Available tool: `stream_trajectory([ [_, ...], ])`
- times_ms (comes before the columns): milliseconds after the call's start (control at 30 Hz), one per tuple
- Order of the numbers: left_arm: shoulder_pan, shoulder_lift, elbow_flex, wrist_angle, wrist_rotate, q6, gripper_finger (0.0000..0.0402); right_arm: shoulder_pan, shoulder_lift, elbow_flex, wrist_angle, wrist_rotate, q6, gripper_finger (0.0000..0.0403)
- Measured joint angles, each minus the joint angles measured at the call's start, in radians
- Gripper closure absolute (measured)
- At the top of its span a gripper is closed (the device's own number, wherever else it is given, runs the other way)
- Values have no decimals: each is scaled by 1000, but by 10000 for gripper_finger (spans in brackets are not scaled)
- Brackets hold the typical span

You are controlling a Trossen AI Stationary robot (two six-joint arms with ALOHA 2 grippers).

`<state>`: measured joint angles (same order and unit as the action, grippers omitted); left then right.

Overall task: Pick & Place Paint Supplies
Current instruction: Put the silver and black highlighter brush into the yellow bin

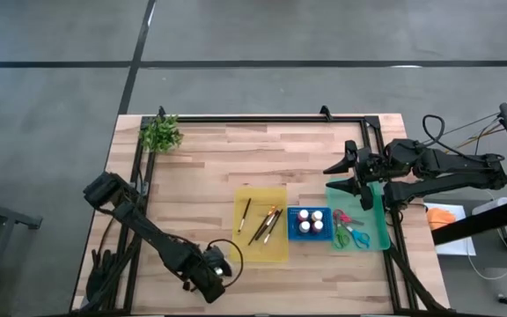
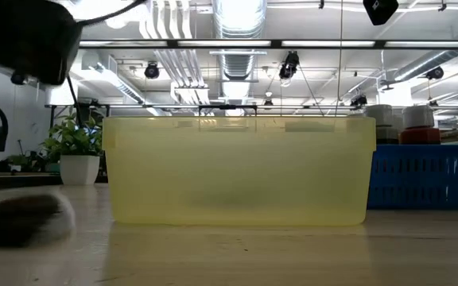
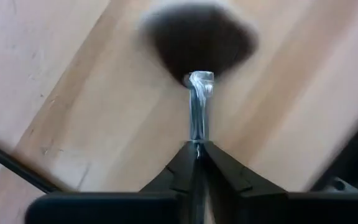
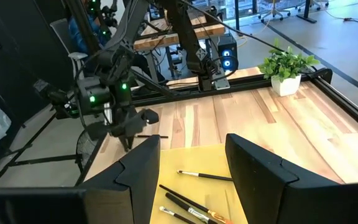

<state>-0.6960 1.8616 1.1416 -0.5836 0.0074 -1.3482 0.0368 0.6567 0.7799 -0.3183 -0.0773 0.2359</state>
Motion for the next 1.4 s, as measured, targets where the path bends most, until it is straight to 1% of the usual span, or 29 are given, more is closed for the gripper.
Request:
stream_trajectory([
  [200,0,-64,1,13,-42,47,399,0,0,0,0,0,0,222],
  [333,0,-89,2,28,-66,63,396,0,0,0,0,0,0,222],
  [600,5,-94,2,35,-159,96,392,0,0,0,0,0,-4,222],
  [700,18,-92,-12,36,-173,103,379,0,0,0,0,0,-4,222],
  [933,35,-86,-63,101,-172,172,304,0,0,-2,0,0,-2,222],
  [1033,35,-84,-71,120,-166,239,285,0,0,-2,0,0,3,222],
  [1200,42,-81,-75,105,-197,344,279,0,0,-2,0,0,2,222],
  [1300,50,-81,-90,108,-182,384,279,0,0,-4,-1,0,1,222],
  [1400,51,-81,-114,163,-169,441,279,0,0,-4,-4,0,-3,222],
])
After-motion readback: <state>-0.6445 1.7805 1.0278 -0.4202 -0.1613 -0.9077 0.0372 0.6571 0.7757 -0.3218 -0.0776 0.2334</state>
